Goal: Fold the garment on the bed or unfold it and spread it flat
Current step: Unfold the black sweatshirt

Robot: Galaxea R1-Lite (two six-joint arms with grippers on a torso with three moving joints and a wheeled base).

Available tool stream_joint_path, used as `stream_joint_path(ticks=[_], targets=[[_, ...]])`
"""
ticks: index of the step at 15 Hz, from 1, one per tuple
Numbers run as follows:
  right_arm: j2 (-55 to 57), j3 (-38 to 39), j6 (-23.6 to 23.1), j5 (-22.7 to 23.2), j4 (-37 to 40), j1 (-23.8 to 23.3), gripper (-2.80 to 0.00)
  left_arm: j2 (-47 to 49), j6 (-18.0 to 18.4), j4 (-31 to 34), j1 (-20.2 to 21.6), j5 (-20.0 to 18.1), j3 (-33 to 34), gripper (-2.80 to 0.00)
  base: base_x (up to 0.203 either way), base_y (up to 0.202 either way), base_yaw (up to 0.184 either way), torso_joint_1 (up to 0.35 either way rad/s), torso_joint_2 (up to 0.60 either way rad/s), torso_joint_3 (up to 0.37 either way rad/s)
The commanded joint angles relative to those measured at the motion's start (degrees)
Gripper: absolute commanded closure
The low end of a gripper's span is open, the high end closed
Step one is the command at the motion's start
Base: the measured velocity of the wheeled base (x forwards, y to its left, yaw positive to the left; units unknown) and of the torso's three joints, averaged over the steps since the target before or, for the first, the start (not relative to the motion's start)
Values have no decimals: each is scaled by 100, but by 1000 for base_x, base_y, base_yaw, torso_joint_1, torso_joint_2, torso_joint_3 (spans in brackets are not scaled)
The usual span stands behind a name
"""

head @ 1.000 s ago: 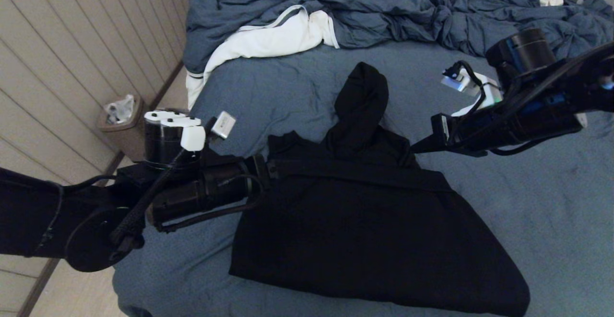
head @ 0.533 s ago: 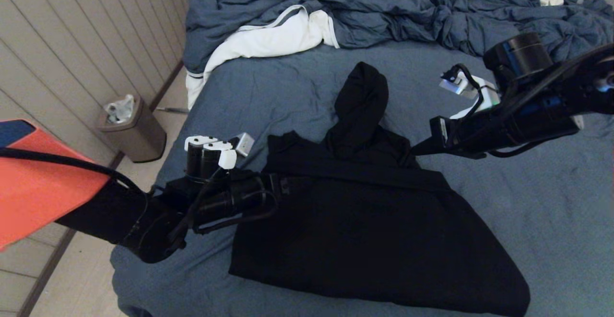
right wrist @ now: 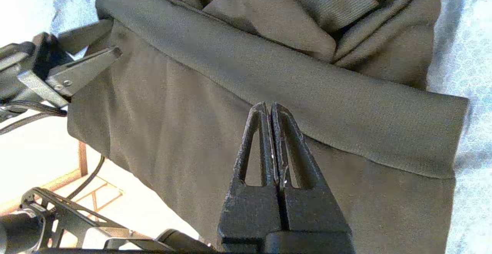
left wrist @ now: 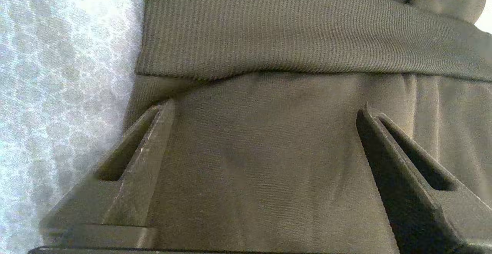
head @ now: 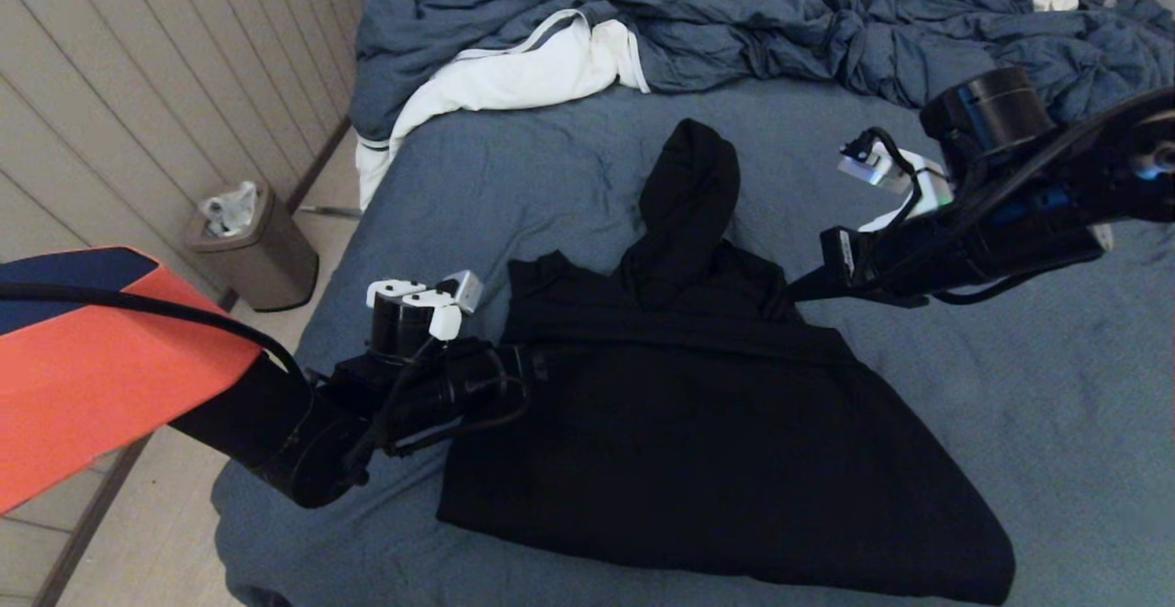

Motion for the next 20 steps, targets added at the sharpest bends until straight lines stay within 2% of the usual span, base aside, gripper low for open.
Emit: stream_joint_path(ticks=[1,7,10,12,17,20], targets=[[8,-2,5,11,18,4,0,-47,-22,-25,-124,-5,22,0,0,0,0,0,0,0],[-53,-37,7,3,18,-14,0,-76,13,-151,-1037,345,365,0,0,0,0,0,0,0],[-53,-46,14,3,18,-31,0,-164,163,-184,-1110,615,350,0,0,0,0,0,0,0],[-53,-37,5,3,18,-23,0,-229,178,-184,-937,728,292,0,0,0,0,0,0,0],[-44,-55,14,3,18,-40,0,-679,251,-123,-122,835,-11,0,0,0,0,0,0,0],[-36,-46,14,3,11,-23,0,-985,451,-114,-40,983,34,0,0,0,0,0,0,0]])
